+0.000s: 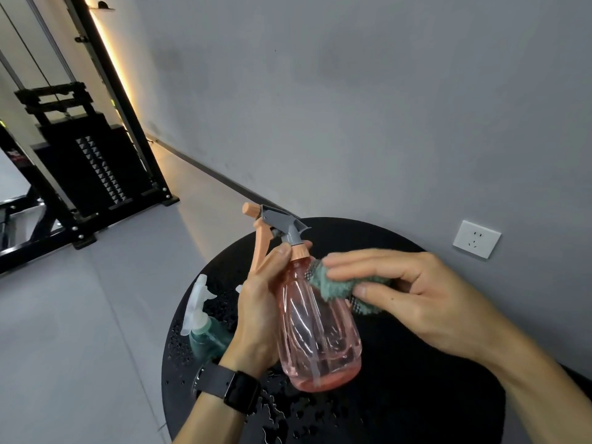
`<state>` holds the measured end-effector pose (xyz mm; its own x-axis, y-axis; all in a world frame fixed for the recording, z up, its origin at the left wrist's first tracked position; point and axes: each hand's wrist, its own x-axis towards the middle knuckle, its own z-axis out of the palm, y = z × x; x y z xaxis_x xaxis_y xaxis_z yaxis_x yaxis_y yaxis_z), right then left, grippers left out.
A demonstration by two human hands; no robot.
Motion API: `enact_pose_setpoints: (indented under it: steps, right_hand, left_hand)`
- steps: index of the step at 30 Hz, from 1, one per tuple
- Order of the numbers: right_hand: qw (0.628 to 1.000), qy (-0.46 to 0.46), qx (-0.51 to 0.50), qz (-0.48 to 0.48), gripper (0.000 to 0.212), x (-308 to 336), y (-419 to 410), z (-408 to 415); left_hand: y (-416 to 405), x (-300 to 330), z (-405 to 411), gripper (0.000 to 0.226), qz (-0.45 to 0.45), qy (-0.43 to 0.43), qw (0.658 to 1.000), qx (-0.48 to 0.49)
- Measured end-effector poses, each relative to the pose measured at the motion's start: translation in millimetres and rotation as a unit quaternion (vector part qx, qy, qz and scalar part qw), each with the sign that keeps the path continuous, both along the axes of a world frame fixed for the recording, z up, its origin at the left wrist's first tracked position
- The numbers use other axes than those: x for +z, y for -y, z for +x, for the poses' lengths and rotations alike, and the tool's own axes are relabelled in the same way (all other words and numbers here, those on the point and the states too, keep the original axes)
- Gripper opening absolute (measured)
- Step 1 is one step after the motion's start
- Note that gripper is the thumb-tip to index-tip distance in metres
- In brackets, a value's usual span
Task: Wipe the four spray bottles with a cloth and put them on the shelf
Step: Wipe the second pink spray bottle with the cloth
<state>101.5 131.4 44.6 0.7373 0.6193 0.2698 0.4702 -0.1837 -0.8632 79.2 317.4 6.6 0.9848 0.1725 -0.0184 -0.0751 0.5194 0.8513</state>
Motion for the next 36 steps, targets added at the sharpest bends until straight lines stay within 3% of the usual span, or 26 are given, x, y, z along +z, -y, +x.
enact_pose_setpoints:
  steps: [4,7,12,19,21,24,27,30,36]
  right_hand:
    - [0.983,0.067,-0.138,0.102,0.038,-1,-9,1]
    - [0.971,0.107,-0.177,0.124,0.036,-1,-22,-5]
    - [0.966,0.149,-0.170,0.125,0.038,-8,-45,-15]
    - [0.967,0.202,-0.118,0.096,0.035,-18,-59,-28]
    - [0.971,0.206,-0.093,0.083,0.034,-16,-56,-28]
    - [0.976,0.206,-0.041,0.057,0.032,-13,-49,-30]
    - [0.976,0.209,-0.024,0.061,0.032,-8,-41,-29]
    - [0.973,0.195,-0.065,0.105,0.031,-3,-32,-22]
    - [0.943,0.184,-0.214,0.178,0.034,1,-28,-14]
  left_hand:
    - [7,-3,0,0.019,0.041,0.020,0.999,-0.009]
    - [12,-7,-2,0.022,0.064,0.022,0.997,-0.026]
    - [21,-6,-5,0.021,0.120,0.053,0.991,-0.031]
    - [13,-12,-6,0.021,0.233,0.066,0.969,0.042]
    - [13,-7,-11,0.021,0.230,0.068,0.970,0.033]
    - [6,-14,-13,0.039,0.203,0.002,0.979,-0.034]
    - [9,-10,-8,0.025,0.201,0.029,0.979,0.007]
    - [10,-4,-5,0.012,0.160,0.086,0.983,0.003]
    - [14,-5,-7,0.017,0.144,0.030,0.988,-0.035]
